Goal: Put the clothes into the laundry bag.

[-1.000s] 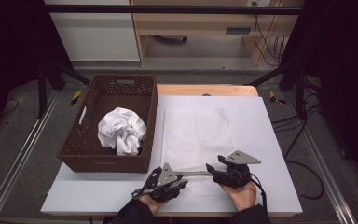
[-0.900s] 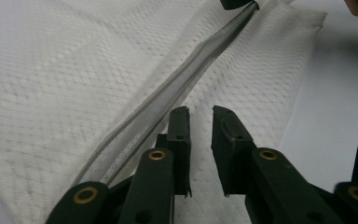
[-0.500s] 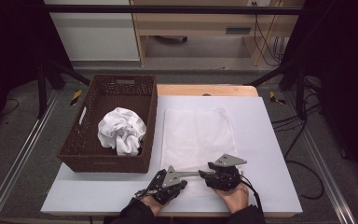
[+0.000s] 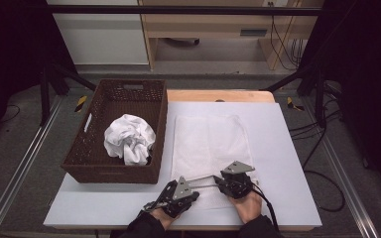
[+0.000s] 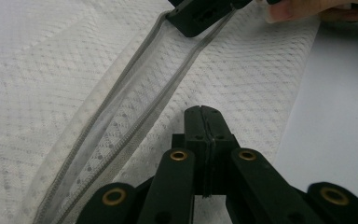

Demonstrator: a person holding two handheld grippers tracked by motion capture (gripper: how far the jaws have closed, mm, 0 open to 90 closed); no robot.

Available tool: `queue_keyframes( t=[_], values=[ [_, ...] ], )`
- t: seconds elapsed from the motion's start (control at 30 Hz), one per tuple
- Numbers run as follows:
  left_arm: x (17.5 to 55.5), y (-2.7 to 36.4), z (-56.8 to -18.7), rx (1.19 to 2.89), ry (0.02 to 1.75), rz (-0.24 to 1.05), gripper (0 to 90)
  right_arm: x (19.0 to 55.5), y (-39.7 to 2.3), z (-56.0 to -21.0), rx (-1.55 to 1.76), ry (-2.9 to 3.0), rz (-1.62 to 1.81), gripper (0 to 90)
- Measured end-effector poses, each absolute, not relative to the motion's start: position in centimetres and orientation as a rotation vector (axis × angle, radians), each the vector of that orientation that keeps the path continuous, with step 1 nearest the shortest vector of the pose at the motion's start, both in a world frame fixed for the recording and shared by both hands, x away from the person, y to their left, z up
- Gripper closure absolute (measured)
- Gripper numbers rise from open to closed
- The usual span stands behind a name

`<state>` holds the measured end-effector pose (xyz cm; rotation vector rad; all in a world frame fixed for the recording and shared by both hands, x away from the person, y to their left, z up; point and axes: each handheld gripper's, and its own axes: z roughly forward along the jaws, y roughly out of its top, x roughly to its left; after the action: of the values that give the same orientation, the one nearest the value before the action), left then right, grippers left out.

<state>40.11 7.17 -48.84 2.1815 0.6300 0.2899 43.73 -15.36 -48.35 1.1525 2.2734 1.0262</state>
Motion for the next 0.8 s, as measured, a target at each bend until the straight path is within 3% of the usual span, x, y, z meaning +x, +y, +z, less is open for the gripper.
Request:
queue_keyframes(
  t=[0.2,0.4,0.8],
  values=[
    [40.1,7.2,-48.8,2.182,0.629,0.293,88.3,43.6,-15.3,-48.4,1.145,2.307,1.022,72.7],
    [40.1,7.2,-48.8,2.180,0.641,0.289,88.5,43.7,-15.7,-48.2,1.172,2.303,1.010,87.5],
    [40.0,7.7,-47.3,2.135,0.634,0.323,88.3,42.7,-16.5,-46.1,1.151,2.221,1.188,88.0]
  ],
)
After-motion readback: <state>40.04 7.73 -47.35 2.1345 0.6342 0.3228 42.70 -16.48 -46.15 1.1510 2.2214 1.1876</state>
